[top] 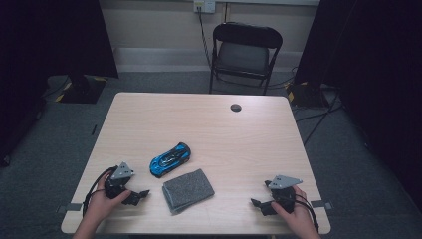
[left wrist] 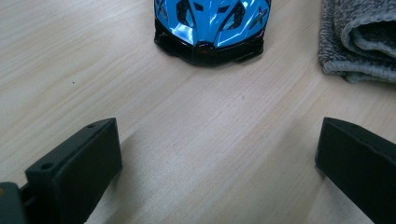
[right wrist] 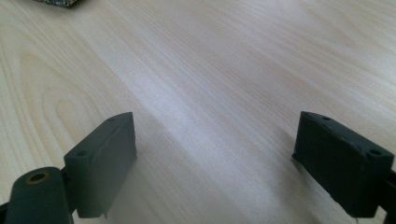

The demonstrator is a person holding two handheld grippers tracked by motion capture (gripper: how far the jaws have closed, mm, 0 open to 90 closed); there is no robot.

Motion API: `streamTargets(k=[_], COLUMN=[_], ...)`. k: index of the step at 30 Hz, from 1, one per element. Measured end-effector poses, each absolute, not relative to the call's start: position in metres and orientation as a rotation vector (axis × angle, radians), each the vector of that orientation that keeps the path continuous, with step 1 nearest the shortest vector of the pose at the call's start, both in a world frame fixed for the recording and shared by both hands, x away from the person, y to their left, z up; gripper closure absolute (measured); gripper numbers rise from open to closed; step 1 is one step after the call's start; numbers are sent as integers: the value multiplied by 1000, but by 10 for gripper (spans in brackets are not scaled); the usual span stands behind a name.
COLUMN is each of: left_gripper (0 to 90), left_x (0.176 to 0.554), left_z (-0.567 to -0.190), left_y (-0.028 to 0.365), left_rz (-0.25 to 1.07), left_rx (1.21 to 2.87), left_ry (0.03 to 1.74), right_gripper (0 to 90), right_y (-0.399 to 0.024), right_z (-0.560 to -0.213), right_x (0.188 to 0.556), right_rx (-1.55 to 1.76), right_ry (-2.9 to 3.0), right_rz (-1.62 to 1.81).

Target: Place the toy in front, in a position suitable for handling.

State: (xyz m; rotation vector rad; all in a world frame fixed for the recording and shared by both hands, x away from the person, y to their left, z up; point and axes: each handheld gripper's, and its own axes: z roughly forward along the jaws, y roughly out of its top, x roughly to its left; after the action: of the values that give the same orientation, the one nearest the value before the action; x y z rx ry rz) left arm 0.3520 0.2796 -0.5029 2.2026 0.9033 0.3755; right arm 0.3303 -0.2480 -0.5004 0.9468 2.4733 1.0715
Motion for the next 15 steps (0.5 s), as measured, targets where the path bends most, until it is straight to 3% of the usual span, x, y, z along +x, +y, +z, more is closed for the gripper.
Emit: streamTargets(k=[5,6,7,8,11,12,15], left_gripper=[28,125,125,206,148,179,159], left_x=[352,351,351,351,352,353,356], left_z=[-499,-498,-496,-495,-489,-484,-476], left_y=[278,278,277,276,273,272,271], left_rz=[353,362,362,354,366,361,361], left_rx=[2222,2224,2221,2221,2228,2217,2200], left_ry=[909,898,890,896,898,892,891], right_gripper=[119,120,120,120,119,119,118], right_y=[-248,-248,-248,-248,-248,-248,-248], right_z=[-500,-500,-500,-500,-500,-500,-500], right_x=[330,330,330,330,330,330,331], right_rx=[946,946,946,945,945,945,946], right_ry=[2474,2474,2474,2474,2474,2474,2474], right_rz=[1072,1072,1072,1072,1072,1072,1071])
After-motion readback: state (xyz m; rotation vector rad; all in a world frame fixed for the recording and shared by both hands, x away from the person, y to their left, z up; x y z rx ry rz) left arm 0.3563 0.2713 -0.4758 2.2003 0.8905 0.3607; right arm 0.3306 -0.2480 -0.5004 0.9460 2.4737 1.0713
